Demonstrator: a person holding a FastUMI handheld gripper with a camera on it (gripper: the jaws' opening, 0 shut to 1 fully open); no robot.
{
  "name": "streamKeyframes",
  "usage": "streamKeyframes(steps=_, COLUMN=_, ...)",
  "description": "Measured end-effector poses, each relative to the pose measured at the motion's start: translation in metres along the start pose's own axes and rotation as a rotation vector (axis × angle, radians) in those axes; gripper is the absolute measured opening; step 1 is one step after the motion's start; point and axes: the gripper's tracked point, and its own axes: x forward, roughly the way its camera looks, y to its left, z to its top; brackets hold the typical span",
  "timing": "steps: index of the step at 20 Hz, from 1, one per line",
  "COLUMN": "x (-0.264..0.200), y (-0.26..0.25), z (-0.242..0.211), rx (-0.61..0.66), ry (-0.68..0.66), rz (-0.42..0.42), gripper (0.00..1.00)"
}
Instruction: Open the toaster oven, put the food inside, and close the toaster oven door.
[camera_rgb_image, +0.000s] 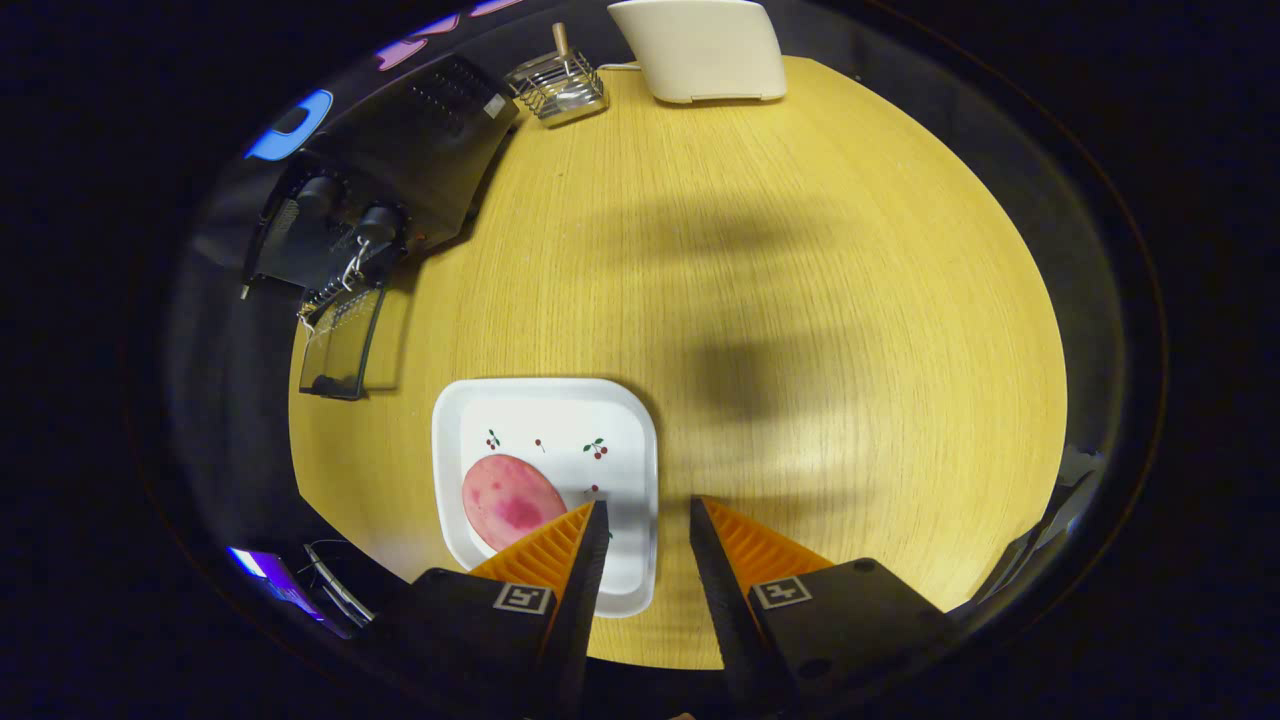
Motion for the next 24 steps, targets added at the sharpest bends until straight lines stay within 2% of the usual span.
streamKeyframes(steps=4, x=0.003, y=-0.002, z=-0.005, rx=-0.03, ry=0.04, rz=-0.057, gripper=0.58)
streamKeyframes(steps=6, x=0.007, y=-0.009, z=-0.007, rx=-0.044, ry=0.051, rz=-0.112, gripper=0.16)
streamKeyframes(steps=8, x=0.005, y=-0.008, z=-0.004, rx=-0.037, ry=0.04, rz=-0.091, gripper=0.13)
streamKeyframes(steps=10, x=0.004, y=-0.007, z=-0.004, rx=-0.006, ry=0.022, rz=-0.017, gripper=0.08)
streamKeyframes(steps=11, x=0.004, y=-0.007, z=-0.003, rx=0.034, ry=0.01, rz=0.022, gripper=0.05)
streamKeyframes(steps=14, x=-0.004, y=-0.004, z=-0.005, rx=0.211, ry=-0.016, rz=0.19, gripper=0.05)
streamKeyframes(steps=16, x=-0.006, y=-0.004, z=-0.007, rx=0.33, ry=-0.036, rz=0.266, gripper=0.05)
streamKeyframes(steps=18, x=-0.008, y=-0.001, z=-0.008, rx=0.38, ry=-0.067, rz=0.301, gripper=0.05)
streamKeyframes(steps=24, x=-0.028, y=0.036, z=-0.007, rx=0.405, ry=-0.126, rz=0.347, gripper=0.05)
